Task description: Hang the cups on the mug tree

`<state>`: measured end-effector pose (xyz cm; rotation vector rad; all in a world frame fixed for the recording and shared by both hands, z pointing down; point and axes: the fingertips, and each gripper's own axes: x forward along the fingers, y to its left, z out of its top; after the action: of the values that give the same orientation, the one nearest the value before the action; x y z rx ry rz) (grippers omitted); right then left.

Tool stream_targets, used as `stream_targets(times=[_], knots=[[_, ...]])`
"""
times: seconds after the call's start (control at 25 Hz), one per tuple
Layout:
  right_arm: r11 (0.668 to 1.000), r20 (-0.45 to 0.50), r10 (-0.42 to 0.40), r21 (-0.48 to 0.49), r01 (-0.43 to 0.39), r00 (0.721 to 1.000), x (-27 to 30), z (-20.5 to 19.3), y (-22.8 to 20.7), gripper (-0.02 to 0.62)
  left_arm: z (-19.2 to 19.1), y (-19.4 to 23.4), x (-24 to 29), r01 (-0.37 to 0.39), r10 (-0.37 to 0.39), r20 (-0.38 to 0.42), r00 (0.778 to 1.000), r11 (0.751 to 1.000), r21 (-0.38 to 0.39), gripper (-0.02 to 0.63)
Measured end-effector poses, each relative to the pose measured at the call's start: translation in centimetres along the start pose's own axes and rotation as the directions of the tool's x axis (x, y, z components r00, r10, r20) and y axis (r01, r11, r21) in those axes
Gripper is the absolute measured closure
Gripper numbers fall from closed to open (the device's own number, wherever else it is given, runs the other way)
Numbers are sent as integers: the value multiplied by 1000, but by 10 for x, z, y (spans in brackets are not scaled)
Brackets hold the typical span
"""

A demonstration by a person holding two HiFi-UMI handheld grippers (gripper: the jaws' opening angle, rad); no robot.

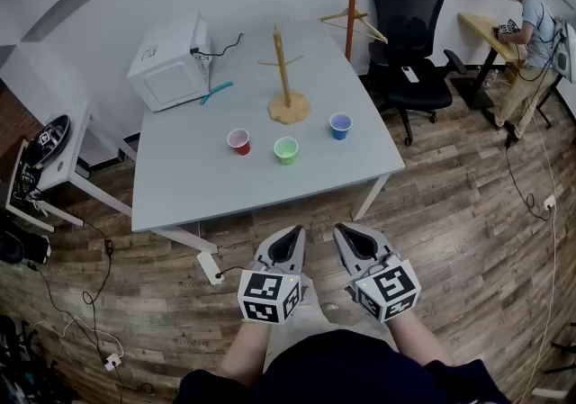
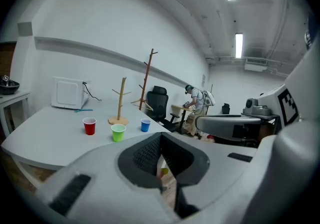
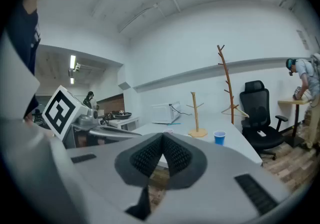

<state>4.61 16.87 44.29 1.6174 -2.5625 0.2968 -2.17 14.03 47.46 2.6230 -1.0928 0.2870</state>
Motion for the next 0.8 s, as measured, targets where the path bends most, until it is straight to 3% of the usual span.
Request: stream_targets(times=[0.8], knots=[[999,50,31,-37,-29,998,-35,1,38,568,4,-24,-44,-13,12,101,995,1000,10,586]])
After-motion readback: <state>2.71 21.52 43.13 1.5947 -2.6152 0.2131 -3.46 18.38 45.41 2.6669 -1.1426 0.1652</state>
